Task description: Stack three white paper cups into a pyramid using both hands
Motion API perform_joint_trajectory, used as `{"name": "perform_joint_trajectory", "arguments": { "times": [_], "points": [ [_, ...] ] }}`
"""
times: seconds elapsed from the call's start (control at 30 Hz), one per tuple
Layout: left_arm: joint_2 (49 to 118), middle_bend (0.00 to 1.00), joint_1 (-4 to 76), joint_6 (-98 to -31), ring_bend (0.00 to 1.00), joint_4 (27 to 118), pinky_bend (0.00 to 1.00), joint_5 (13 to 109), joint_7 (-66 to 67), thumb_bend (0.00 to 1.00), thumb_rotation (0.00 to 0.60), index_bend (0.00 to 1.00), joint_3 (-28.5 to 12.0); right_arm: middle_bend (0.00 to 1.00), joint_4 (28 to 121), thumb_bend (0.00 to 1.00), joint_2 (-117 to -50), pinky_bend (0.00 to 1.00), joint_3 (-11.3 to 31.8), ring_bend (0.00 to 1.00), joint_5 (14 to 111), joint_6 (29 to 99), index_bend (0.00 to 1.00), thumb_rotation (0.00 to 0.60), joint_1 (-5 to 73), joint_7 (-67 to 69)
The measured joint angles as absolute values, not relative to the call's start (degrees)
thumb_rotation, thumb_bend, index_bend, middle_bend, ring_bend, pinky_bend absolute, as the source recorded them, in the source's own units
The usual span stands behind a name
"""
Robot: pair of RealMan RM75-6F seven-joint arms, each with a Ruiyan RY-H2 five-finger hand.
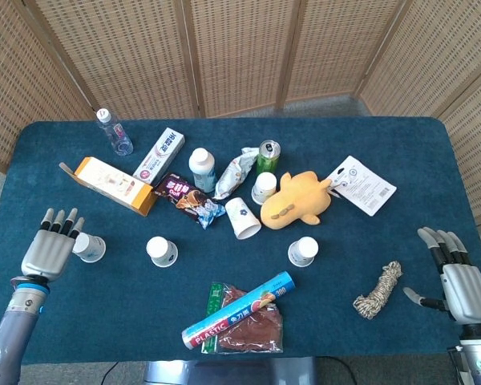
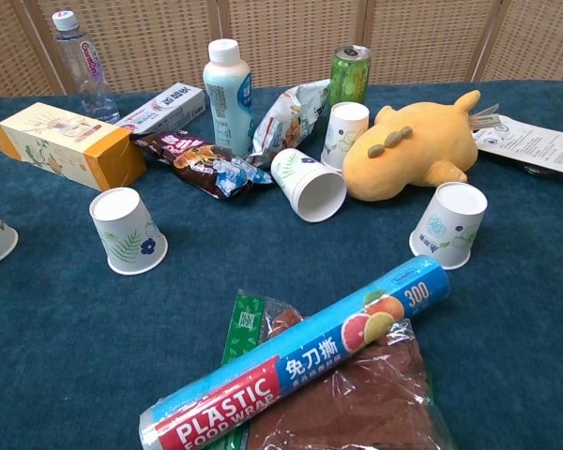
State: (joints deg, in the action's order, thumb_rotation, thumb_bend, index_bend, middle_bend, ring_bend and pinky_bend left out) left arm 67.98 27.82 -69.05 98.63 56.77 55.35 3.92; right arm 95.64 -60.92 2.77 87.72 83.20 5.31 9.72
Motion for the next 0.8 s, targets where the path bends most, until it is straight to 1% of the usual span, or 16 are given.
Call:
{"name": "perform_joint_trajectory", "arguments": {
  "times": [0.17,0.3,0.33,0.43,0.5,0.57,0.67,0.8],
  "points": [
    [66.28,0.00,26.90,-64.51,0.00,94.79,0.00,61.76,40.29,0.29,0.600,0.00,4.20,0.00,95.69,0.00,-61.27,0.00,2.64,0.00,87.63,82.97,0.00,0.600,5.34,8.90],
    [65.89,0.00,26.30,-62.00,0.00,90.28,0.01,67.49,31.98,0.28,0.600,0.00,4.51,0.00,95.65,0.00,-61.33,0.00,2.74,0.00,87.37,82.94,0.00,0.600,5.35,8.91],
    [65.94,0.00,26.17,-61.63,0.00,89.39,0.02,68.53,30.62,0.28,0.600,0.00,4.53,0.00,95.63,0.00,-61.33,0.00,2.76,0.00,87.29,82.92,0.00,0.600,5.35,8.98],
    [66.63,0.01,25.77,-61.25,0.00,87.10,0.15,71.27,27.89,0.28,0.600,0.01,4.51,0.00,95.51,0.00,-61.31,0.00,2.83,0.00,87.09,82.86,0.00,0.600,5.34,9.13],
    [67.53,0.05,25.49,-61.38,0.03,85.87,0.21,72.51,26.78,0.28,0.600,0.06,4.46,0.00,95.44,0.00,-61.31,0.00,2.85,0.00,87.03,82.78,0.00,0.600,5.37,9.24],
    [68.38,0.11,25.29,-61.47,0.08,84.94,0.28,73.02,26.32,0.28,0.600,0.11,4.31,0.00,95.40,0.00,-61.31,0.00,2.86,0.00,87.04,82.75,0.00,0.600,5.39,9.31],
    [69.28,0.18,25.14,-61.50,0.15,84.36,0.33,73.37,25.86,0.28,0.600,0.17,3.94,0.00,95.36,0.00,-61.30,0.00,2.84,0.00,87.08,82.73,0.00,0.600,5.40,9.36],
    [70.26,0.26,24.90,-62.17,0.22,83.78,0.38,73.65,26.17,0.28,0.600,0.24,3.38,0.00,95.33,0.00,-61.28,0.00,2.84,0.00,87.03,82.67,0.00,0.600,5.41,9.51]
  ]
}}
